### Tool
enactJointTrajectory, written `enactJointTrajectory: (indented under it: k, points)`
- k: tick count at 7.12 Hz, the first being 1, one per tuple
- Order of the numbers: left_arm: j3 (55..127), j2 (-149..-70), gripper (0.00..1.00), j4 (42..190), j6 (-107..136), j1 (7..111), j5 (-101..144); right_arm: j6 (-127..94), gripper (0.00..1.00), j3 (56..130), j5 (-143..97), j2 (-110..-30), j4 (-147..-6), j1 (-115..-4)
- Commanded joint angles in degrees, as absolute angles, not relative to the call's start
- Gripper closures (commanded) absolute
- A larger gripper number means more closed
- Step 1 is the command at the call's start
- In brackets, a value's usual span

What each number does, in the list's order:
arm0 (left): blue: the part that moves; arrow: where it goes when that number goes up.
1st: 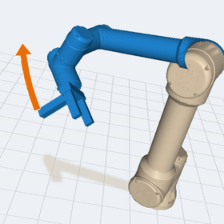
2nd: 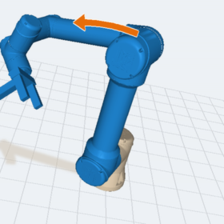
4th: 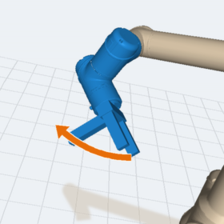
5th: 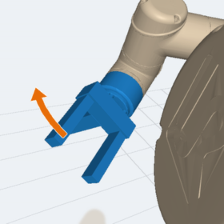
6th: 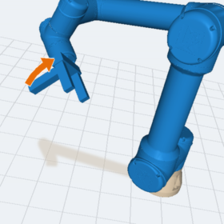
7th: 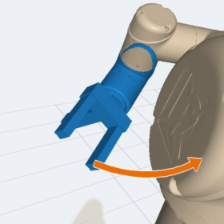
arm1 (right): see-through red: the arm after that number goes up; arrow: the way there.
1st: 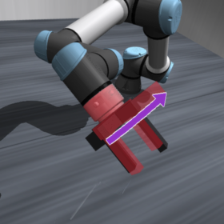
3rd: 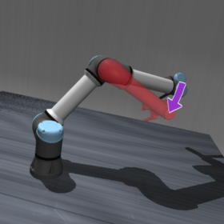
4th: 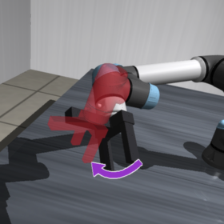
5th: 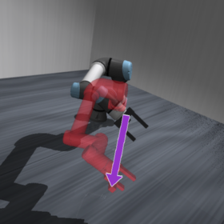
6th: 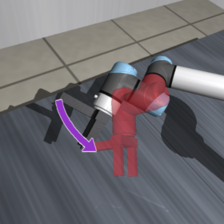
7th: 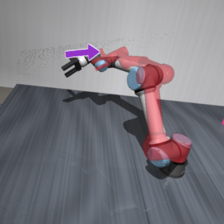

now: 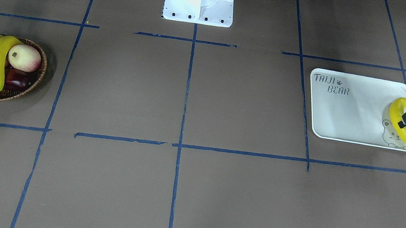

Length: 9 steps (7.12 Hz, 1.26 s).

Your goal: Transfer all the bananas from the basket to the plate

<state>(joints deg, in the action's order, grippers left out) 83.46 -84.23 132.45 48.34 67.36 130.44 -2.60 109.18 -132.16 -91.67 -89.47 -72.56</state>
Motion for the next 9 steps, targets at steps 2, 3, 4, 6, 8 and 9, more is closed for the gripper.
enactJointTrajectory:
  k: [2,3,4,6,8,9]
  points:
    - [84.80,-85.51,0.00,131.48,44.91,75.49,142.20,-10.16,0.00,111.00,-131.84,-93.59,-87.56,-72.60]
    - [85.25,-85.69,0.00,131.48,45.09,75.41,141.95,-9.50,0.00,111.18,-131.66,-98.91,-79.97,-72.60]
    - [85.34,-85.78,0.00,131.48,45.09,75.41,141.94,-9.41,0.01,110.49,-131.31,-103.58,-71.63,-72.42]
    - [85.25,-86.31,0.00,131.48,45.35,75.32,141.86,-7.40,0.05,108.38,-130.96,-107.48,-63.92,-69.54]
    - [85.25,-86.31,0.00,131.48,45.44,75.32,141.86,-7.29,0.10,107.93,-127.56,-107.58,-63.46,-64.19]
    - [85.17,-86.31,0.00,131.48,45.44,75.32,141.86,-6.60,0.13,106.54,-127.44,-107.58,-63.46,-63.90]
